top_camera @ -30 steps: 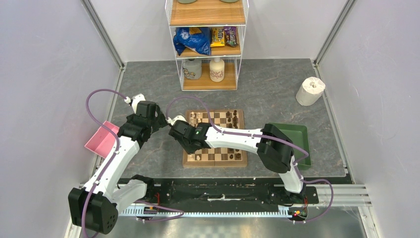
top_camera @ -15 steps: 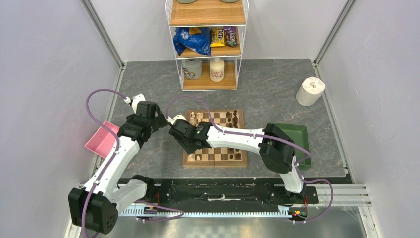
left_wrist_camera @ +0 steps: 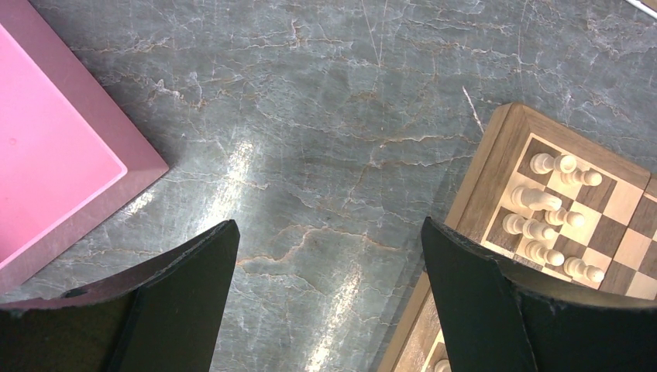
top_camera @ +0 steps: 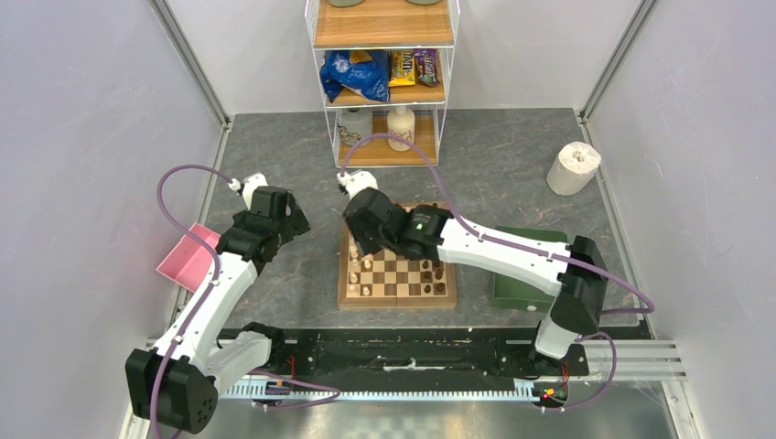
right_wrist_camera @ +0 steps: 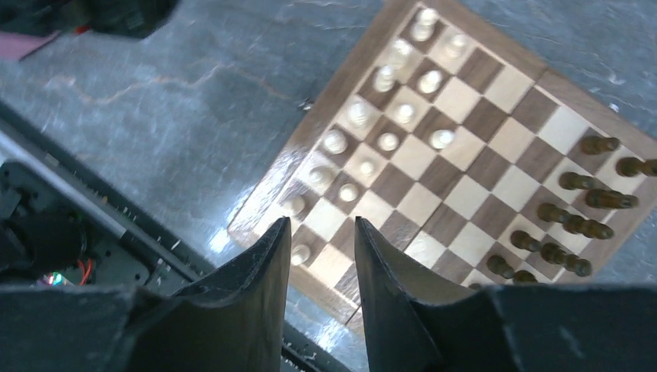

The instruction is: Set up the chess pieces on the board

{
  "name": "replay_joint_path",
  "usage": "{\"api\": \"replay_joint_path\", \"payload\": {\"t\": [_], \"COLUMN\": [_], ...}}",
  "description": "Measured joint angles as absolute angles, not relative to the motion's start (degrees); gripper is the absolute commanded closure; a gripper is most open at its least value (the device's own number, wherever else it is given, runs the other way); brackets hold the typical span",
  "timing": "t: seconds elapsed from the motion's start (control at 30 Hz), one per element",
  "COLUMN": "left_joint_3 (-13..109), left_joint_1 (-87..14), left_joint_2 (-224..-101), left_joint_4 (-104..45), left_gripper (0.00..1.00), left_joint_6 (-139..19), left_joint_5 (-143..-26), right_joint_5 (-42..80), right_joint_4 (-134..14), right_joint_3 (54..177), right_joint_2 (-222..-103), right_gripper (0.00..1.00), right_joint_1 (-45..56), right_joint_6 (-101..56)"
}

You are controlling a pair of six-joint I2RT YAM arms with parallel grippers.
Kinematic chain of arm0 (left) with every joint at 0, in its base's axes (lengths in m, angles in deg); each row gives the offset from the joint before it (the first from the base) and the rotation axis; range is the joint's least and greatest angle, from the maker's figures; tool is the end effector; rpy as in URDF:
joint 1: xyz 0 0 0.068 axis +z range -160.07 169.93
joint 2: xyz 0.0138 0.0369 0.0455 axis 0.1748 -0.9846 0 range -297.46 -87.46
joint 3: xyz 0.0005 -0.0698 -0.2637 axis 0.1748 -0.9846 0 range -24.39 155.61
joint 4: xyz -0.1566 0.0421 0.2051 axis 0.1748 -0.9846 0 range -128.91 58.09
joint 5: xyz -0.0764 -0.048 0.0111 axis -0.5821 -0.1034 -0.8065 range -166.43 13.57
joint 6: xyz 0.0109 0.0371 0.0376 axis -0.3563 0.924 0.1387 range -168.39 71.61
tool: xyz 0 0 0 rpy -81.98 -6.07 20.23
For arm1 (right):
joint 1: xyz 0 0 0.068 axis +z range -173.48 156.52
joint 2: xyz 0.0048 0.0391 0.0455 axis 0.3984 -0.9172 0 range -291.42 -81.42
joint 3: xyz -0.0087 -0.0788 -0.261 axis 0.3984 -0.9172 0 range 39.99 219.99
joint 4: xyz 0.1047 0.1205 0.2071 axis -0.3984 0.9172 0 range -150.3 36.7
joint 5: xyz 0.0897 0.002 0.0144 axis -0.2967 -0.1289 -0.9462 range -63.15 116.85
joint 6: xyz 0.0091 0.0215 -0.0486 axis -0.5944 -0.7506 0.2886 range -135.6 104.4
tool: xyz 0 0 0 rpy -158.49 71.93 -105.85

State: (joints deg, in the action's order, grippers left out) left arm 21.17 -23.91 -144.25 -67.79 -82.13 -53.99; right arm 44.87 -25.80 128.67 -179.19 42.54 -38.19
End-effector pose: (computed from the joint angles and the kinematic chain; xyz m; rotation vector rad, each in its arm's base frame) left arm 0.1977 -0.0347 0.2671 -0.5757 2.2427 0.0532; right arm 0.1665 0.3475 0.3212 -0.7117 2.2128 0.4314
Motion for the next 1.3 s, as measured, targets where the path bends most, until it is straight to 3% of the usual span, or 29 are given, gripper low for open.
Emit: {"api": "replay_joint_path", "payload": {"t": [0.33,0.53,0.8,1.3], "left_joint_3": [21.2,21.2,21.2,21.2], "left_joint_1": [-23.9,-23.9,-23.9,-23.9], "left_joint_2": [-144.6,-145.0,-145.5,-146.1], "left_joint_4": [-67.8,-67.8,-67.8,-67.7], "left_gripper": [0.05,0.05,0.05,0.05], "left_joint_6": [-82.2,-82.2,-82.2,-82.2], "left_joint_5": [-54.0,-54.0,-54.0,-54.0], "right_joint_5": [37.8,35.0,33.8,33.2], "right_joint_4": [-25.9,-23.9,-23.2,-23.2], "right_joint_3": [126.7,129.2,131.9,134.2], "right_joint_2": [-186.7,-194.3,-196.0,-200.2], "right_gripper": [0.56,0.57,0.57,0.69], "right_joint_1": [27.4,26.7,26.1,25.0], "right_joint_6": [-43.7,-43.4,-42.6,-41.0]}}
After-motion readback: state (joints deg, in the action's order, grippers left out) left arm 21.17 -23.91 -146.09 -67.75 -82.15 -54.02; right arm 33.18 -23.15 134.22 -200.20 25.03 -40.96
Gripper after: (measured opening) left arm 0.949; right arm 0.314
